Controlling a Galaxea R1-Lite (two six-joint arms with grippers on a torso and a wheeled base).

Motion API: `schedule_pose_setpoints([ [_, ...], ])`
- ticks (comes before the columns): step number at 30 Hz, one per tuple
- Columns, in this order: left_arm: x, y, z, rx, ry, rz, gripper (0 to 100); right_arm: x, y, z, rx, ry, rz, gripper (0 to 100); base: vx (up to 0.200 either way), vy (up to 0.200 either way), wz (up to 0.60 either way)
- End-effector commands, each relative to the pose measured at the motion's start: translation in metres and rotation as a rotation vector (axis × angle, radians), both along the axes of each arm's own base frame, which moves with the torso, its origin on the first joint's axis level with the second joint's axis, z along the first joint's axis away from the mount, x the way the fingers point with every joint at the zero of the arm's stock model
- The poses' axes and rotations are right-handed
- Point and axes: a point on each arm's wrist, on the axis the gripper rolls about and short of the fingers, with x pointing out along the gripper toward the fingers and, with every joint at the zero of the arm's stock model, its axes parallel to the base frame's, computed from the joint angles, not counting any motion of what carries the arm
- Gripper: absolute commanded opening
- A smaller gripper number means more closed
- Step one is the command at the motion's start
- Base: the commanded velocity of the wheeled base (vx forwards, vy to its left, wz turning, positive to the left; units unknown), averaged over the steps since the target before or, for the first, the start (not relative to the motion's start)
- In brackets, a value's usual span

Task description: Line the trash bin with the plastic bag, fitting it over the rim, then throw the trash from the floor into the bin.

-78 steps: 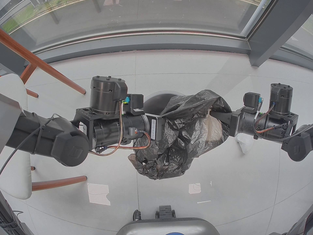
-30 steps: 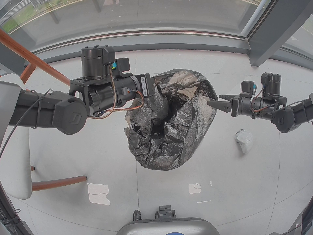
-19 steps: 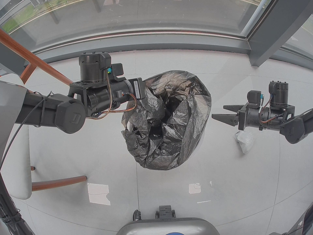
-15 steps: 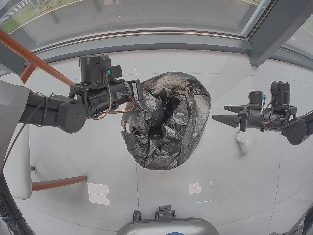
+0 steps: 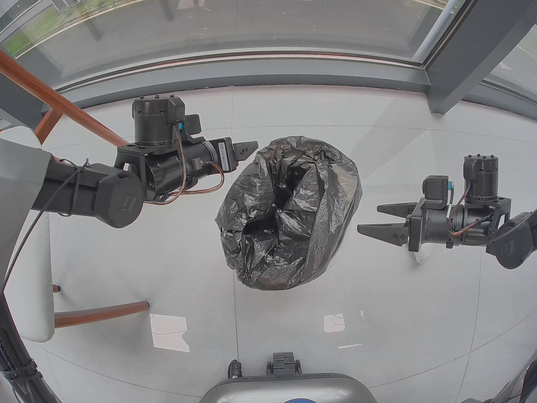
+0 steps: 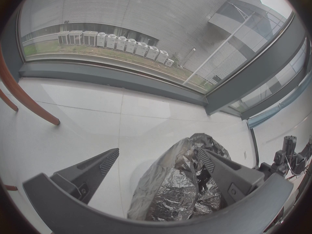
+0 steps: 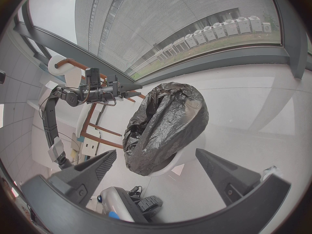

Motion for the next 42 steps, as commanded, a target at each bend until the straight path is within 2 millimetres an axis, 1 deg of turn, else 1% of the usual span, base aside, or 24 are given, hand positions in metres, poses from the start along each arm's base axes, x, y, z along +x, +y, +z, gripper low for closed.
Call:
schedule_pose_setpoints([
  [1, -0.021, 0.010, 0.027, -0.022, -0.050, 0.023, 100, -0.004, 0.004, -0.002, 0.002, 0.020, 0.004, 100, 0.000, 0.000, 0.00],
  [2, -0.021, 0.010, 0.027, -0.022, -0.052, 0.023, 100, -0.004, 0.004, -0.002, 0.002, 0.021, 0.002, 100, 0.000, 0.000, 0.00],
  [4, -0.036, 0.016, 0.040, -0.031, -0.076, 0.018, 100, -0.006, 0.006, -0.006, -0.002, 0.037, 0.000, 100, 0.000, 0.000, 0.00],
  [6, -0.044, 0.020, 0.047, -0.038, -0.092, 0.016, 100, -0.009, 0.013, -0.005, -0.002, 0.039, 0.018, 100, 0.000, 0.000, 0.00],
  [10, -0.055, 0.025, 0.048, -0.037, -0.087, 0.020, 100, -0.020, 0.033, -0.008, 0.004, 0.086, 0.028, 100, 0.000, 0.000, 0.00],
  [14, -0.059, 0.026, 0.045, -0.035, -0.076, 0.022, 100, -0.026, 0.055, -0.006, 0.032, 0.148, -0.019, 100, 0.000, 0.000, 0.00],
  [15, -0.059, 0.026, 0.045, -0.035, -0.076, 0.022, 100, -0.029, 0.065, -0.008, 0.040, 0.176, -0.038, 100, 0.000, 0.000, 0.00],
  [17, -0.059, 0.026, 0.046, -0.036, -0.077, 0.020, 100, -0.030, 0.073, -0.015, 0.031, 0.206, -0.049, 100, 0.000, 0.000, 0.00],
  [21, -0.059, 0.028, 0.046, -0.037, -0.077, 0.025, 100, -0.026, 0.075, -0.028, 0.004, 0.237, -0.071, 100, 0.000, 0.000, 0.00],
  [24, -0.059, 0.028, 0.046, -0.039, -0.076, 0.027, 100, -0.024, 0.075, -0.030, -0.005, 0.239, -0.091, 100, 0.000, 0.000, 0.00],
  [28, -0.059, 0.028, 0.046, -0.041, -0.077, 0.025, 100, -0.016, 0.073, -0.039, -0.020, 0.254, -0.121, 100, 0.000, 0.000, 0.00],
  [38, -0.057, 0.029, 0.047, -0.042, -0.080, 0.030, 100, 0.012, 0.089, -0.038, -0.004, 0.216, -0.140, 100, 0.000, 0.000, 0.00],
  [42, -0.057, 0.030, 0.047, -0.041, -0.078, 0.031, 100, 0.020, 0.094, -0.040, -0.005, 0.205, -0.154, 100, 0.000, 0.000, 0.00],
])
